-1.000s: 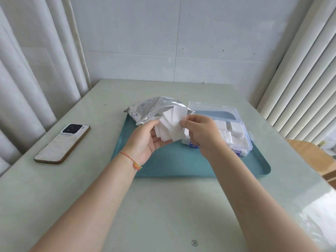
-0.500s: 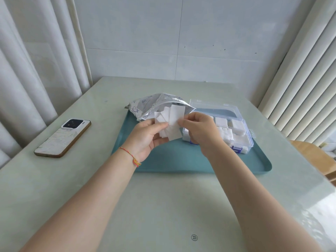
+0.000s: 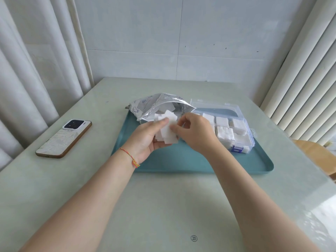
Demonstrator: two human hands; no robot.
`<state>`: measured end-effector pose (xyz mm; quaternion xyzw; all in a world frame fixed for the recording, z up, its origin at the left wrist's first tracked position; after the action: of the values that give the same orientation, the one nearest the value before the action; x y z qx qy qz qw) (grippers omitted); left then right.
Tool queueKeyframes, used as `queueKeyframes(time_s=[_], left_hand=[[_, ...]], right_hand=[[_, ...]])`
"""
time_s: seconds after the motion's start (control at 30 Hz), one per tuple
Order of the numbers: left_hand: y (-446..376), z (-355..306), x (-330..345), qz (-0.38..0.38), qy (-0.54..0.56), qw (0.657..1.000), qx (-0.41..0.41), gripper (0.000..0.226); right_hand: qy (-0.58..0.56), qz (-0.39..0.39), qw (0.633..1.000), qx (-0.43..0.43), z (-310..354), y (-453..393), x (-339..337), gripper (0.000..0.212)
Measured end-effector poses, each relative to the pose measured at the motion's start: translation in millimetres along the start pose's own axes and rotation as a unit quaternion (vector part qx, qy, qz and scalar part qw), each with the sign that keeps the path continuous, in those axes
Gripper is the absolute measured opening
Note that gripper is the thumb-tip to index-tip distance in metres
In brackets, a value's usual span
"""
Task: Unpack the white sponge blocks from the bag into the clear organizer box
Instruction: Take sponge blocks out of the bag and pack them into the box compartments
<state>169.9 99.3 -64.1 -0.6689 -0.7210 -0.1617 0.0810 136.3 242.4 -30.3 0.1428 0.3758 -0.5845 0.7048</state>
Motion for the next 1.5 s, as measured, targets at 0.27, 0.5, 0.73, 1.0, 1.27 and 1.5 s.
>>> queueKeyframes(time_s=[0.27, 0.5, 0.73, 1.0, 1.27, 1.5], left_hand=[[3.0, 0.7, 1.8, 0.042, 0.024, 0.998, -0.041, 0.026], [7.3, 3.6, 9.8, 0.119, 0.105, 0.984, -0.076, 0.026], [9.4, 0.8, 12.3, 0.141, 0.139, 0.978, -0.073, 0.022], [12.5, -1.6, 13.3, 0.162, 0.138, 0.974, -0.073, 0.025], [10.9, 1.4, 13.0, 0.133, 0.166, 0.970, -0.113, 0.017], [7.0, 6.0, 8.9, 0.121, 0.183, 0.962, -0.162, 0.046]], right_hand=[[0.046, 0.106, 0.986, -0.123, 8.8, 8.3, 11.9, 0.113], [0.135, 0.100, 0.967, -0.189, 17.8, 14.0, 19.7, 0.121], [0.147, 0.104, 0.964, -0.195, 18.9, 16.9, 17.3, 0.118], [0.106, 0.113, 0.970, -0.187, 20.6, 15.9, 13.8, 0.125], [0.085, 0.144, 0.971, -0.171, 18.6, 15.6, 16.3, 0.131], [0.129, 0.136, 0.963, -0.193, 21.0, 19.0, 20.3, 0.129]])
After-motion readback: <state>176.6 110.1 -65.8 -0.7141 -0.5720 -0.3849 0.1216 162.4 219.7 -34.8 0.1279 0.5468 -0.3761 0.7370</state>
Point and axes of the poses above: each hand's wrist, its own y-axis away from the middle knuckle, its own x-axis out of the palm, z = x × y, the point moved 4 cm from there along -y, towards the middle knuckle, and after that the axes turned 2 degrees about y, right-handed, at the moved point
